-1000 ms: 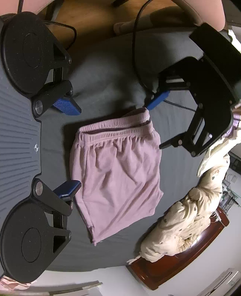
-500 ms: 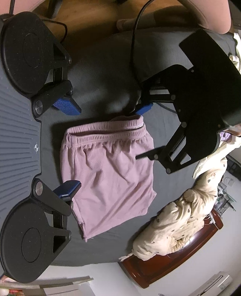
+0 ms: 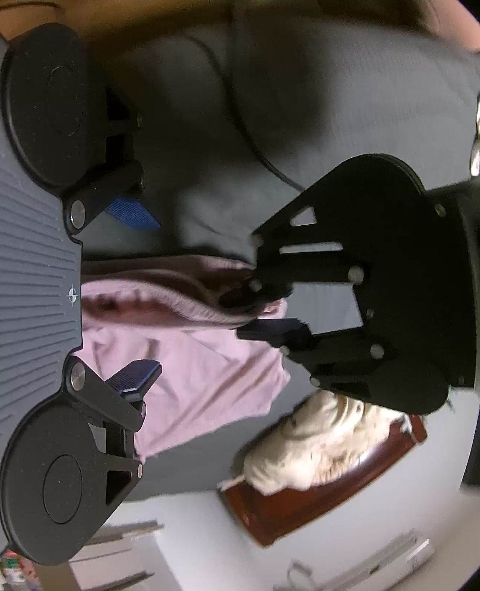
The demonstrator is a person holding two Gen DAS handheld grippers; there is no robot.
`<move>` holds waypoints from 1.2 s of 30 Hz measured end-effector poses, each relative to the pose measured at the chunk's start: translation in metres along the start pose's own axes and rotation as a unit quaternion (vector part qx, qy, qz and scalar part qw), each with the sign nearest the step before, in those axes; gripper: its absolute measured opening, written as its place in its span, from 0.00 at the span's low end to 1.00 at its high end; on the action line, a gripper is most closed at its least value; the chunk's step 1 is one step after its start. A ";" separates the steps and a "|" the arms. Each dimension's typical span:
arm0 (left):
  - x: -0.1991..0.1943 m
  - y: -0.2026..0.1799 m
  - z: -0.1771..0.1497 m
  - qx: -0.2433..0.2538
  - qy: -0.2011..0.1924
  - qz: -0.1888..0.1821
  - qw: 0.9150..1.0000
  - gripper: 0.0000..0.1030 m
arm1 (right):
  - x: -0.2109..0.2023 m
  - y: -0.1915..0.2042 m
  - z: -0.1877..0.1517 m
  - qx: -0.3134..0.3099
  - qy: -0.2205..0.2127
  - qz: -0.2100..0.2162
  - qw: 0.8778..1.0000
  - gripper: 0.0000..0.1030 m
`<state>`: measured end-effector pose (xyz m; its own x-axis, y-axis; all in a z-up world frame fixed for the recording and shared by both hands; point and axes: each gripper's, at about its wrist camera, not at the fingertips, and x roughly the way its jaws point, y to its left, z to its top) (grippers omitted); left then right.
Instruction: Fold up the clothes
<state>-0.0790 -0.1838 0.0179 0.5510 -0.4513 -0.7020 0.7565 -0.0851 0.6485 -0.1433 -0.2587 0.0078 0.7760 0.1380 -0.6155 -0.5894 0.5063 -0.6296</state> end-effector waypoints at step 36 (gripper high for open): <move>-0.026 0.027 -0.024 -0.160 -0.015 -0.032 0.987 0.40 | 0.039 -0.048 0.004 -0.015 -0.009 -0.031 0.999 0.23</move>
<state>-0.0650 -0.1532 0.0467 0.4918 -0.4799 -0.7266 0.8643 0.1677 0.4742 -0.0842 -0.2740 0.0158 0.8151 0.1225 -0.5662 -0.5463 0.4880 -0.6808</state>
